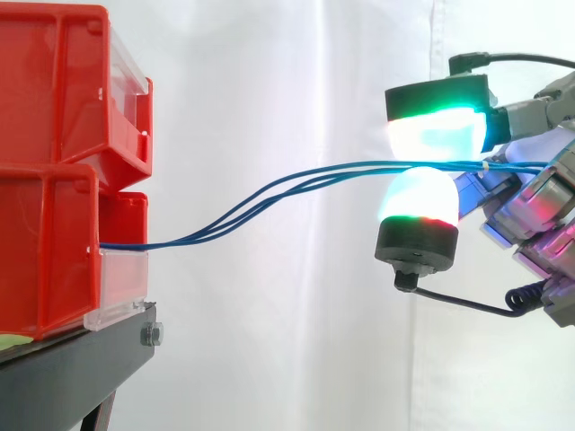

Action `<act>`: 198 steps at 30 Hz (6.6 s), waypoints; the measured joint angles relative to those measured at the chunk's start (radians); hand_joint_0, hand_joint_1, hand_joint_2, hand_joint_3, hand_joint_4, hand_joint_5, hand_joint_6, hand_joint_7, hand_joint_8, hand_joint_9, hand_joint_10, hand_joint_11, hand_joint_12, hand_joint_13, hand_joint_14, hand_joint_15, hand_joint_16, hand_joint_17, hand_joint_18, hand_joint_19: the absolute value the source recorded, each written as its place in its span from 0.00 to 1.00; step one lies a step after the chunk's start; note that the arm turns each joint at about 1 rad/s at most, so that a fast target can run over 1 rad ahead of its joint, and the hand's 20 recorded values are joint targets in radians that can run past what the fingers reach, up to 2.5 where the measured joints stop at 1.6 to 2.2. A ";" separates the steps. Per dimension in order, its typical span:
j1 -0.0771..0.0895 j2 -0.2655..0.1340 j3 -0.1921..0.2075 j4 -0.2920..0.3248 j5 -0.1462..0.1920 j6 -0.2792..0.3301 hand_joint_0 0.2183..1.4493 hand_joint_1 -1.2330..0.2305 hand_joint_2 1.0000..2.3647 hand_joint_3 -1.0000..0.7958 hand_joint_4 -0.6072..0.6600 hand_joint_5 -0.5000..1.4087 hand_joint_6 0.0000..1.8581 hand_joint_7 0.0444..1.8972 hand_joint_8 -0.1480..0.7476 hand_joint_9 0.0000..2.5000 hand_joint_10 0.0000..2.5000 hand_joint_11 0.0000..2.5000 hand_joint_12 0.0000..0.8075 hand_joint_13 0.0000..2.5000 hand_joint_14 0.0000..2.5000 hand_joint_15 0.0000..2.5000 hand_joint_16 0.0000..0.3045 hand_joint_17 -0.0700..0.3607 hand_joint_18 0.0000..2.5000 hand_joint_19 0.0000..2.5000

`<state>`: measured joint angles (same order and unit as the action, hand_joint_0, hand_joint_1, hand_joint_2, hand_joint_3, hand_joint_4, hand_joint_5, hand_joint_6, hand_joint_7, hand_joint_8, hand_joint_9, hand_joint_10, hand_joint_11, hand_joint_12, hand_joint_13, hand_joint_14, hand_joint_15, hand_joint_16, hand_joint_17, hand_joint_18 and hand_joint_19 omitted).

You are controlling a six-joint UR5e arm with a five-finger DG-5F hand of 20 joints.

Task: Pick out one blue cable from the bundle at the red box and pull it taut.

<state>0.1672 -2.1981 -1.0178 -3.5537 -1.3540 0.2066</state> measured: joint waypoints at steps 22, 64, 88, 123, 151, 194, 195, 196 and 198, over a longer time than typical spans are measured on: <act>0.000 0.000 -0.001 0.004 -0.002 0.001 0.48 0.25 0.00 0.28 0.30 0.18 0.50 0.47 0.45 0.64 0.01 0.67 0.45 0.56 0.01 0.40 0.17 0.44 0.41 0.38; 0.003 0.000 -0.018 -0.029 -0.021 -0.024 0.30 0.49 0.00 0.28 0.37 0.22 0.47 0.54 0.43 0.72 0.01 0.63 0.47 0.59 0.01 0.39 0.17 0.44 0.44 0.39; -0.032 0.000 -0.015 0.152 -0.027 -0.044 0.35 0.49 0.00 0.28 0.42 0.22 0.46 0.54 0.47 0.71 0.01 0.63 0.49 0.58 0.01 0.44 0.18 0.44 0.43 0.38; -0.056 -0.006 -0.132 0.363 -0.015 -0.134 0.31 0.55 0.00 0.28 0.49 0.22 0.39 0.55 0.46 0.68 0.01 0.61 0.52 0.54 0.01 0.46 0.18 0.45 0.42 0.39; -0.083 -0.043 -0.114 0.425 -0.066 -0.146 0.32 0.53 0.00 0.28 0.56 0.20 0.45 0.49 0.48 0.67 0.01 0.65 0.51 0.56 0.01 0.46 0.18 0.45 0.43 0.40; -0.158 0.036 -0.134 0.210 -0.176 -0.316 0.30 0.53 0.00 0.28 0.58 0.22 0.30 0.62 0.49 0.65 0.01 0.63 0.52 0.55 0.01 0.47 0.19 0.47 0.43 0.40; -0.158 0.038 -0.134 0.209 -0.174 -0.316 0.30 0.54 0.00 0.28 0.59 0.22 0.29 0.65 0.49 0.64 0.01 0.62 0.52 0.55 0.01 0.47 0.19 0.47 0.43 0.40; -0.158 0.040 -0.134 0.208 -0.172 -0.316 0.30 0.54 0.00 0.28 0.59 0.22 0.28 0.66 0.49 0.64 0.01 0.61 0.52 0.55 0.01 0.47 0.19 0.47 0.43 0.40; -0.159 0.045 -0.134 0.204 -0.170 -0.318 0.30 0.54 0.00 0.28 0.60 0.22 0.27 0.68 0.50 0.63 0.01 0.59 0.53 0.55 0.01 0.48 0.19 0.47 0.43 0.40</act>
<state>0.0084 -2.1530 -1.1517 -3.3497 -1.5241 -0.1117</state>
